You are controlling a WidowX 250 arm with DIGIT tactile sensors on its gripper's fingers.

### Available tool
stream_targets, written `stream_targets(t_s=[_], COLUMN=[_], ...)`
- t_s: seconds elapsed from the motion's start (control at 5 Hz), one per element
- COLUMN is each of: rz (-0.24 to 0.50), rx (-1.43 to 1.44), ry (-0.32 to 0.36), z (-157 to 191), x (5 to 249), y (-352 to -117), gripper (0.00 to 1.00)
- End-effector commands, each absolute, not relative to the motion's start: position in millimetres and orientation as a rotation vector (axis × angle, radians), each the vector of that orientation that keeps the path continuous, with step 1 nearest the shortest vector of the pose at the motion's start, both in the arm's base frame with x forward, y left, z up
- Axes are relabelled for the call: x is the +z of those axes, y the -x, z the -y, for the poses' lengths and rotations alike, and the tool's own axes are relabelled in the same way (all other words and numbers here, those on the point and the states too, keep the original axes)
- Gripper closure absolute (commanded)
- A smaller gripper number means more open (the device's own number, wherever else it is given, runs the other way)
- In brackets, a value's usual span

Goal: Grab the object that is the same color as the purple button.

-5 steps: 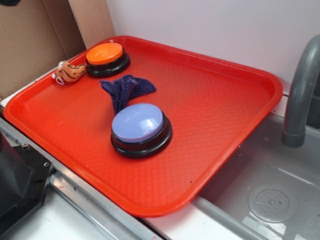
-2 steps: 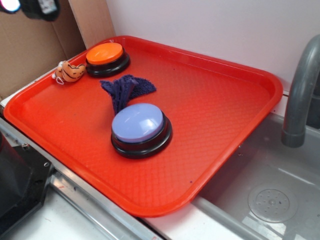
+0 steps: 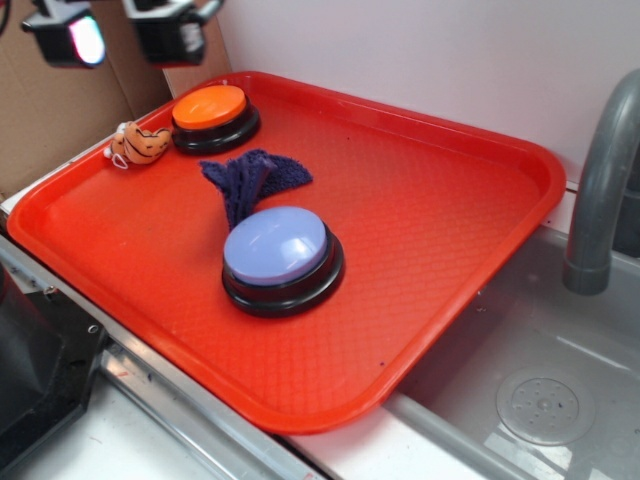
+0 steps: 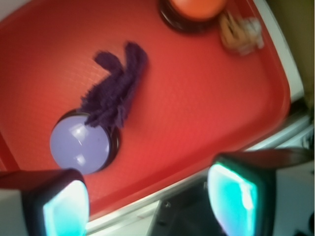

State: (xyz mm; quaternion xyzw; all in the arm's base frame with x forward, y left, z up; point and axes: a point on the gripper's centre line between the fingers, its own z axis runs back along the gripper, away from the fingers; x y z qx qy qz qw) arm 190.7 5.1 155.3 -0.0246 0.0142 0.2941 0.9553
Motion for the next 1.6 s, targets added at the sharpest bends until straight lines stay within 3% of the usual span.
stream_targets(t_s=[0.0, 0.4, 0.6, 0.8, 1.0, 1.4], rz=[-0.067, -0.036, -0.077, -0.043, -0.022, 0.027], rx=[0.878, 1.010, 1.045, 1.098, 1.081, 0.857], ry=[0.093, 0.023, 0.075, 0.096, 0.104, 0.092], z=[-11.1, -0.4, 1.3, -1.8, -6.4, -21.3], x=[105.6, 49.1, 35.0, 34.6, 39.6, 78.8], y=[-227.8, -231.6, -224.5, -219.4, -221.5, -221.1], gripper=[0.00, 0.00, 0.00, 1.00, 1.00, 1.00])
